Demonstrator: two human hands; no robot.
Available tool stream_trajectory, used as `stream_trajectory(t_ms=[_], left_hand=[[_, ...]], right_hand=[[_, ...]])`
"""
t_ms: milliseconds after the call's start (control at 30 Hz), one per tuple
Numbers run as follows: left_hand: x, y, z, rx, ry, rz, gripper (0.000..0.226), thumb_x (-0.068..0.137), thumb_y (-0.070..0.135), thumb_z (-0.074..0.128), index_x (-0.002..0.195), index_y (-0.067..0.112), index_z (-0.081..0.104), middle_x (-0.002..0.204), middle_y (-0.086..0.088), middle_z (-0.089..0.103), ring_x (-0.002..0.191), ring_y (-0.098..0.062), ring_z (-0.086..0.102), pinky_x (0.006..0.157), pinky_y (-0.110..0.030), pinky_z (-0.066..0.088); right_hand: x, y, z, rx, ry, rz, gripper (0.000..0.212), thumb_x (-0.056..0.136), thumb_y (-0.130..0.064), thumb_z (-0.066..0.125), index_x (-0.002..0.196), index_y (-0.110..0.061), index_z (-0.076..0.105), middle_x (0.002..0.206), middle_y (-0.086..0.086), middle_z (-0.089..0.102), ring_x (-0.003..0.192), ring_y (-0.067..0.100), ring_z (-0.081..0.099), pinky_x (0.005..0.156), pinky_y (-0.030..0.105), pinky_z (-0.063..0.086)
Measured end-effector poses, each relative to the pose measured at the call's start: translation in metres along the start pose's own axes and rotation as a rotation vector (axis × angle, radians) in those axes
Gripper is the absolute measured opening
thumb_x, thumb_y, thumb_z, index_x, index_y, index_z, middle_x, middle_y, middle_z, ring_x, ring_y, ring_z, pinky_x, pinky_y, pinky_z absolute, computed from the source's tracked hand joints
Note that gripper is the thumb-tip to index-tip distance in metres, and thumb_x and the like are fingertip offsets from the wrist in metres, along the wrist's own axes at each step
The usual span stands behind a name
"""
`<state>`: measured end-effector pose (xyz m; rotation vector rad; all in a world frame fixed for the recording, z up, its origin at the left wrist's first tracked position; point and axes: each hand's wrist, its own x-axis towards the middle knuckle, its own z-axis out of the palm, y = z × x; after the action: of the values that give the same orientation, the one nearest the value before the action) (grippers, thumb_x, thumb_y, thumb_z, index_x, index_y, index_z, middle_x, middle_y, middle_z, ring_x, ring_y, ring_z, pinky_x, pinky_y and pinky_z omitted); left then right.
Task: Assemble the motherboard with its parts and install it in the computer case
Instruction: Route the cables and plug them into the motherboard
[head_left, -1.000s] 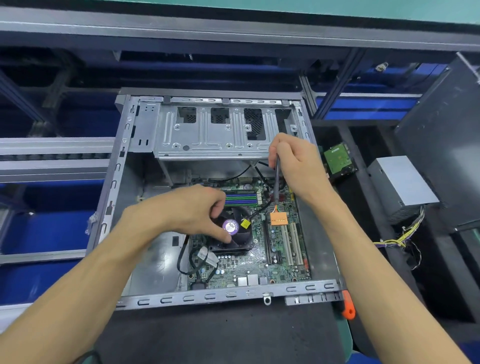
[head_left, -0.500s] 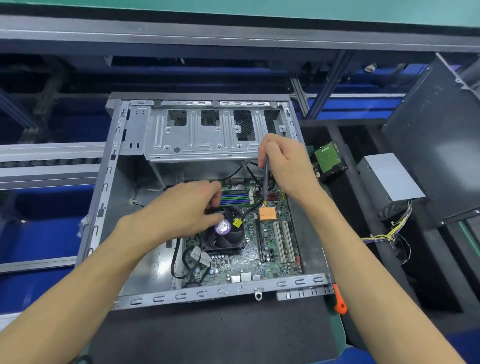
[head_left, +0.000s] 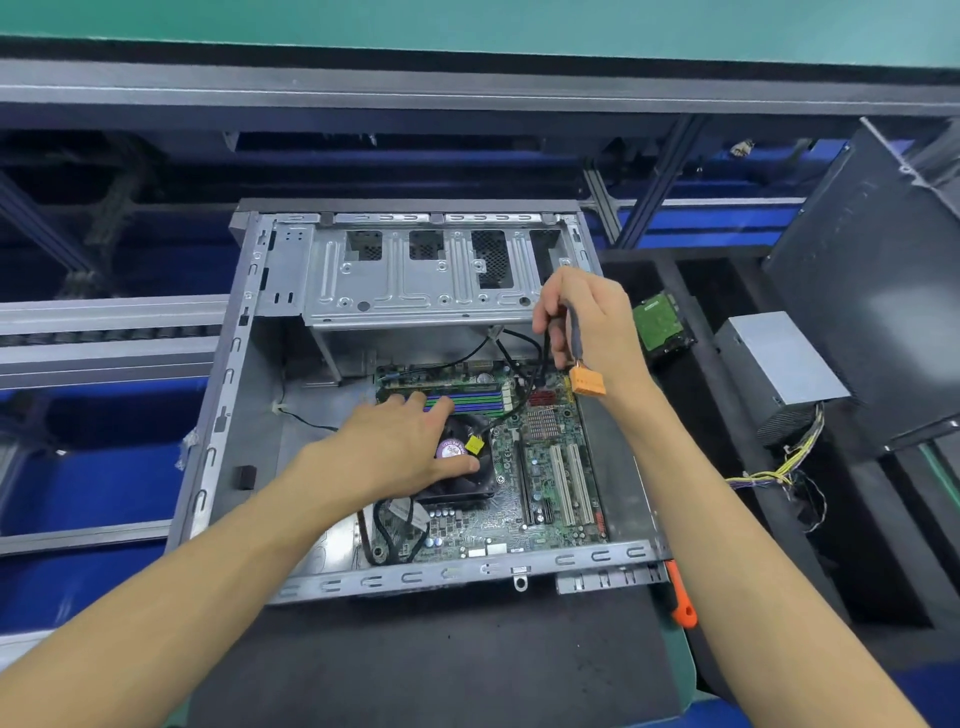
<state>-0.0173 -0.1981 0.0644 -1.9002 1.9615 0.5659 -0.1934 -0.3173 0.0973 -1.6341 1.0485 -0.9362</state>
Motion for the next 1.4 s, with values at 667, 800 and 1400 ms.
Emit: stream_trajectory(t_ms=[667, 800, 1400], left_hand=[[-0.006, -0.050, -0.020, 0.028, -0.003, -0.269, 0.046, 0.099, 0.055, 0.043, 0.137, 0.030, 0.047, 0.138, 0.000, 0.055, 0.123, -0.026, 0.053, 0.103, -0.055, 0.036], [0.005, -0.040, -0.022, -0.016, -0.002, -0.155, 0.053, 0.101, 0.041, 0.044, 0.149, 0.023, 0.032, 0.147, -0.007, 0.043, 0.129, -0.029, 0.050, 0.105, -0.054, 0.038], [0.004, -0.062, -0.018, -0.526, -0.213, -0.358, 0.067, 0.088, -0.003, 0.069, 0.145, 0.006, 0.035, 0.084, -0.023, 0.074, 0.064, -0.032, 0.071, 0.066, -0.041, 0.063]], right_hand=[[-0.003, -0.004, 0.003, -0.057, 0.000, -0.009, 0.043, 0.090, -0.024, 0.037, 0.053, -0.032, 0.057, 0.069, 0.031, 0.057, 0.044, 0.023, 0.043, 0.046, 0.037, 0.036], [-0.003, -0.003, 0.000, 0.037, 0.010, 0.033, 0.044, 0.093, -0.022, 0.039, 0.054, -0.030, 0.058, 0.065, 0.024, 0.061, 0.044, 0.017, 0.043, 0.047, 0.029, 0.036], [-0.004, -0.004, -0.001, -0.069, -0.027, -0.030, 0.042, 0.092, -0.020, 0.040, 0.056, -0.025, 0.060, 0.068, 0.029, 0.058, 0.042, 0.017, 0.042, 0.047, 0.027, 0.034]])
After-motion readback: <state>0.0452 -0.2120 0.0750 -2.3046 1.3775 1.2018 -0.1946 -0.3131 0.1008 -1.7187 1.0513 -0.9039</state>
